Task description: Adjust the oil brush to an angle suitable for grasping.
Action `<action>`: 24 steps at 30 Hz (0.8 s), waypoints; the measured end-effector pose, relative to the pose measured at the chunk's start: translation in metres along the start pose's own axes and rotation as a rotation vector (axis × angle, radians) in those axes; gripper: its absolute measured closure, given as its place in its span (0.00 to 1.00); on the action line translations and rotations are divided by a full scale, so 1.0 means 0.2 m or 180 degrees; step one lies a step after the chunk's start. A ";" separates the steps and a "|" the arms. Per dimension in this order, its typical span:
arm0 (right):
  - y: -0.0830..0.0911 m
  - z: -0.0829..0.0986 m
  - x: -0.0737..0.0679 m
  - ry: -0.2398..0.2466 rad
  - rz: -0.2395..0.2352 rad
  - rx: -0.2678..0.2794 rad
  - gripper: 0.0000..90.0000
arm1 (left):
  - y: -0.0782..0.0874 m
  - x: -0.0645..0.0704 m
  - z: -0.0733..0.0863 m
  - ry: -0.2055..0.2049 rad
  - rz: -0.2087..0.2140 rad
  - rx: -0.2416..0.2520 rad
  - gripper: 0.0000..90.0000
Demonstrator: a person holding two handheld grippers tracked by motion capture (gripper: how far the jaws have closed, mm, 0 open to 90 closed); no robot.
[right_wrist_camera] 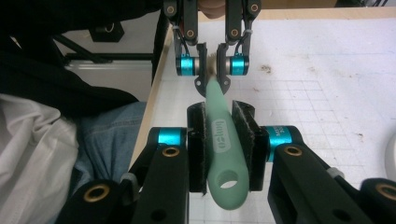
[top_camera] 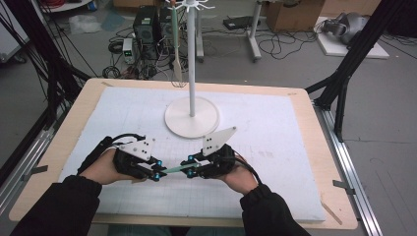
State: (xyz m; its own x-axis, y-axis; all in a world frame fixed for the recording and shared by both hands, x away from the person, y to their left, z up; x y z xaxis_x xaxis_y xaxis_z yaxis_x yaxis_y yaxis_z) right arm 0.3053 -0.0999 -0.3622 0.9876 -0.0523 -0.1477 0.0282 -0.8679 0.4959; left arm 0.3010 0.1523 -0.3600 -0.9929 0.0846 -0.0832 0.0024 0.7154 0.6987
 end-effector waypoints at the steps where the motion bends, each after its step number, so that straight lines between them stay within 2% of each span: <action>1: 0.00 0.00 0.00 -0.0023 0.0002 0.0006 0.85 | 0.00 0.00 0.00 -0.0019 -0.0016 -0.0005 0.90; 5: 0.01 0.00 0.01 -0.0192 0.0009 0.0144 0.83 | 0.02 0.00 0.00 -0.0025 -0.0114 0.0009 0.91; 7: 0.01 0.01 0.02 -0.0277 0.0048 0.0214 0.78 | 0.02 0.00 0.00 -0.0017 -0.0155 -0.0007 0.91; 12: 0.03 0.02 0.03 -0.0447 0.0029 0.0303 0.80 | 0.03 -0.01 0.00 -0.0016 -0.0243 0.0023 0.91; 19: 0.04 0.03 0.04 -0.0552 -0.0018 0.0362 0.86 | 0.03 0.00 0.00 -0.0027 -0.0257 0.0001 0.91; 23: 0.05 0.03 0.04 -0.0502 -0.0064 0.0381 0.88 | 0.02 0.00 -0.01 -0.0026 -0.0182 0.0038 0.91; 24: 0.05 0.03 0.04 -0.0487 -0.0087 0.0383 0.92 | 0.02 0.00 -0.01 -0.0045 -0.0155 0.0029 0.91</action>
State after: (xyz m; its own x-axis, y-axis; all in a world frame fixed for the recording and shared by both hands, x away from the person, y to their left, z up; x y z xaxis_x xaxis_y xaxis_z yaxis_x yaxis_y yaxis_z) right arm 0.3123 -0.1116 -0.3626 0.9515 -0.0944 -0.2927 0.0271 -0.9224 0.3854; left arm 0.3012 0.1533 -0.3559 -0.9901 0.0592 -0.1269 -0.0447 0.7251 0.6872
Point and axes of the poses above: each handheld gripper's, and its own axes: y roughly backward along the jaws, z roughly out of its underside, x roughly to its right, the point moved 1 cm from there along -y, roughly forward along the jaws, and after that the axes turned 7 degrees about -y, right-handed, at the moved point
